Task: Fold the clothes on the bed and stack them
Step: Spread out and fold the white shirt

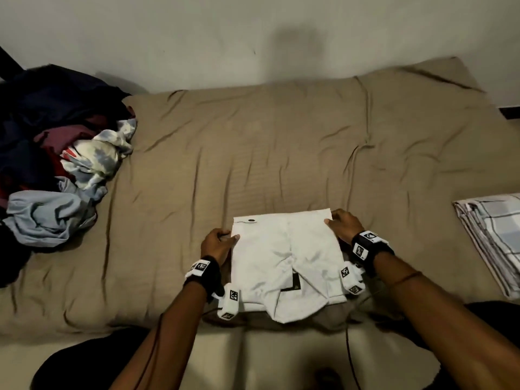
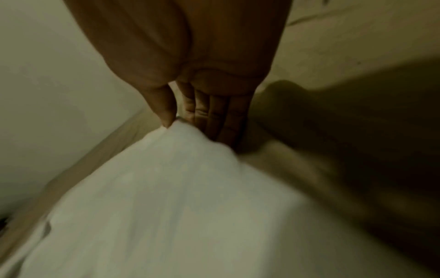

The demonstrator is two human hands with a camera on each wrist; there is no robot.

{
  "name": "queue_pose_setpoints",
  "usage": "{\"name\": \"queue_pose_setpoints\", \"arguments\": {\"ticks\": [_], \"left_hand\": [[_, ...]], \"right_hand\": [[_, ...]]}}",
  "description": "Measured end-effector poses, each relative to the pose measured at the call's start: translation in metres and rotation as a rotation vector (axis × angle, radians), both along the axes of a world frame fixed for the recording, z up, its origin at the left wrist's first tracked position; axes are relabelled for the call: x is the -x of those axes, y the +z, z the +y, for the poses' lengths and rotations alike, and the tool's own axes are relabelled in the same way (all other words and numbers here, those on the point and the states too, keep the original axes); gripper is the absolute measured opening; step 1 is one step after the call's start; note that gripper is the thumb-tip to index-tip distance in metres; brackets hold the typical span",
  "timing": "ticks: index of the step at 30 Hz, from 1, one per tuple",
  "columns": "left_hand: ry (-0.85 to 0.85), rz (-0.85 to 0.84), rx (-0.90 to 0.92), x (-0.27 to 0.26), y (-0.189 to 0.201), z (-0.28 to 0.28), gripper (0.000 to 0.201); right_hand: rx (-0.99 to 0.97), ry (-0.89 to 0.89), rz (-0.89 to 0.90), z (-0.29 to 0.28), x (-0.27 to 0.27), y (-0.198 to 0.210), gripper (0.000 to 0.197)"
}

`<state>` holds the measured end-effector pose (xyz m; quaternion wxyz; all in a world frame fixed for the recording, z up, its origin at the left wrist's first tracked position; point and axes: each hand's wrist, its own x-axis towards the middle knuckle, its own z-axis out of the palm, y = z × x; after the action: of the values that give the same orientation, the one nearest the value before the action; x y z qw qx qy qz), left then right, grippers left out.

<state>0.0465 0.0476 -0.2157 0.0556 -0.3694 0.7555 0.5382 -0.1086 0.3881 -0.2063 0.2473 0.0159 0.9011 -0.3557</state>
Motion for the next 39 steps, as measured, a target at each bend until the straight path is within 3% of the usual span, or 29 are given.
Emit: {"name": "queue_pose_setpoints", "arguments": {"ticks": [4, 8, 11, 14, 18, 22, 26, 28, 31, 33, 35, 37, 39], "left_hand": [[-0.036, -0.046, 0.182, -0.018, 0.002, 0.012, 0.03], [-0.212, -0.192, 0.284, -0.053, -0.006, 0.03, 0.05], [-0.259, -0.183, 0.289, -0.075, -0.013, 0.047, 0.055], [-0.191, -0.087, 0.257, -0.085, -0.006, 0.062, 0.068], [-0.111, 0.004, 0.27, -0.094, 0.005, 0.071, 0.042], [-0.077, -0.077, 0.408, -0.108, 0.018, 0.081, 0.037], [-0.185, 0.159, 0.64, -0.122, 0.026, 0.092, 0.029], [-0.247, 0.268, 0.624, -0.126, 0.032, 0.104, 0.015], [-0.464, 0.346, 0.641, -0.128, 0.033, 0.13, 0.022], [-0.563, 0.307, 0.652, -0.125, 0.031, 0.144, 0.024], [-0.593, 0.264, 0.66, -0.119, 0.028, 0.148, 0.023], [-0.612, 0.224, 0.652, -0.113, 0.028, 0.147, 0.037], [-0.634, 0.182, 0.644, -0.11, 0.03, 0.147, 0.059]], "right_hand": [[0.109, -0.202, -0.004, 0.014, -0.021, -0.008, 0.035], [0.123, -0.224, -0.103, 0.031, -0.083, -0.015, 0.045], [0.081, -0.17, -0.08, 0.029, -0.107, -0.022, 0.032], [0.051, -0.171, 0.003, 0.024, -0.112, -0.018, 0.021], [0.001, -0.197, 0.165, 0.019, -0.118, -0.004, 0.018], [-0.337, -0.088, 0.167, 0.017, -0.138, 0.011, 0.03], [-0.369, 0.014, 0.404, 0.015, -0.157, 0.02, 0.034], [-0.282, 0.195, 0.565, 0.0, -0.159, 0.024, 0.045], [-0.233, 0.669, 0.656, -0.034, -0.16, 0.027, 0.063], [-0.275, 0.946, 0.67, -0.054, -0.158, 0.026, 0.053], [-0.348, 1.076, 0.674, -0.07, -0.152, 0.03, 0.033], [-0.318, 1.043, 0.612, -0.08, -0.144, 0.034, 0.021], [-0.173, 0.895, 0.392, -0.083, -0.132, 0.033, 0.018]]}}
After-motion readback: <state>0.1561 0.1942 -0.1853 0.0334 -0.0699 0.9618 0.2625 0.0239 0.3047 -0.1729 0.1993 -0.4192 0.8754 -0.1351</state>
